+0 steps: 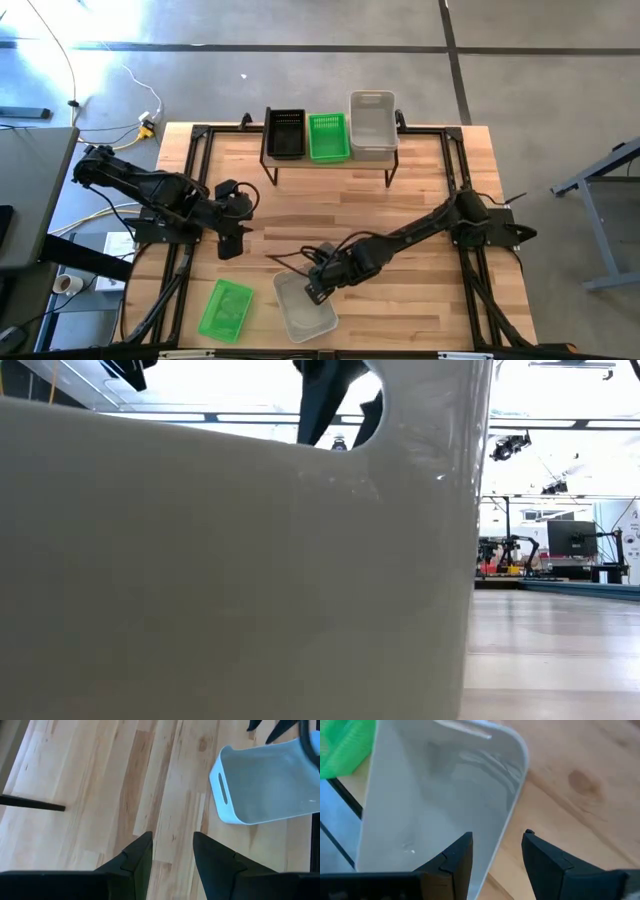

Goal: Stack baskets on shelf by color
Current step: Stack the gray bin on top of the stacked gray bins on the shelf

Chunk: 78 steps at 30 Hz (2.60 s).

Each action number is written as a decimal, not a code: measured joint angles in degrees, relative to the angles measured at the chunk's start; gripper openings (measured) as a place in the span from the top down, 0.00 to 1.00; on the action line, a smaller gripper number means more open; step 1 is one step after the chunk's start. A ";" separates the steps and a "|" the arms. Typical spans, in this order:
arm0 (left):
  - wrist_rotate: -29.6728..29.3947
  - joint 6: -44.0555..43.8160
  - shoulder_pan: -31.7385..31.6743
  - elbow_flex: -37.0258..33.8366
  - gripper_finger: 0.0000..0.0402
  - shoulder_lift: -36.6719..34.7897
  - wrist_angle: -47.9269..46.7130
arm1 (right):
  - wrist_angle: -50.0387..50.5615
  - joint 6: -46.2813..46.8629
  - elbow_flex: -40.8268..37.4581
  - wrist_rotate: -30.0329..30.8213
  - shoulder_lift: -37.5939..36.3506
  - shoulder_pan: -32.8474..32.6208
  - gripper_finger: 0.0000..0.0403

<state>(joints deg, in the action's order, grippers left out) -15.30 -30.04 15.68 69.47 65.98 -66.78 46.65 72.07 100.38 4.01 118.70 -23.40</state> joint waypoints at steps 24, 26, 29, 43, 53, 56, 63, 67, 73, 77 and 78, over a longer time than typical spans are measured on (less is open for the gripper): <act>-0.35 0.22 0.24 0.00 0.67 0.02 -0.28 | -2.74 2.98 0.04 -4.04 9.37 -0.99 0.91; -0.36 0.22 0.24 0.00 0.67 0.02 -0.29 | -2.75 2.95 0.04 -3.70 9.37 -0.98 0.98; -0.36 0.22 0.24 0.00 0.67 0.02 -0.31 | -2.76 3.05 0.07 -4.11 9.35 -0.98 0.97; -0.36 1.30 0.24 0.00 0.67 0.02 -0.29 | 1.95 1.02 0.17 1.69 1.74 -0.52 1.00; -4.47 2.21 0.21 0.00 0.67 0.02 -0.13 | 10.04 -3.53 0.17 5.56 -6.82 2.79 1.00; -7.10 3.39 0.20 0.00 0.67 0.02 -0.11 | 12.40 -6.03 0.17 7.97 -10.10 4.38 1.00; -14.56 5.19 0.12 0.00 0.67 0.02 0.20 | 16.32 -13.04 0.17 12.74 -17.52 9.41 1.00; -19.60 5.18 -0.66 0.00 0.67 0.02 0.28 | 17.75 -17.42 0.17 14.70 -21.79 13.11 1.00; -23.87 6.90 -2.50 0.00 0.67 0.02 0.31 | 20.78 -23.07 0.17 15.60 -28.70 20.97 1.00; -24.61 7.32 -4.33 0.00 0.67 0.02 0.64 | 21.87 -23.69 0.17 15.54 -33.43 27.64 1.00; -24.63 7.31 -4.83 0.00 0.67 0.02 0.71 | 22.15 -23.53 0.17 15.50 -34.62 29.51 1.00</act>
<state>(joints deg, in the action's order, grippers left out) -39.93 -22.74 10.85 69.47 66.00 -66.07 68.80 48.54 100.55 19.51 84.08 6.11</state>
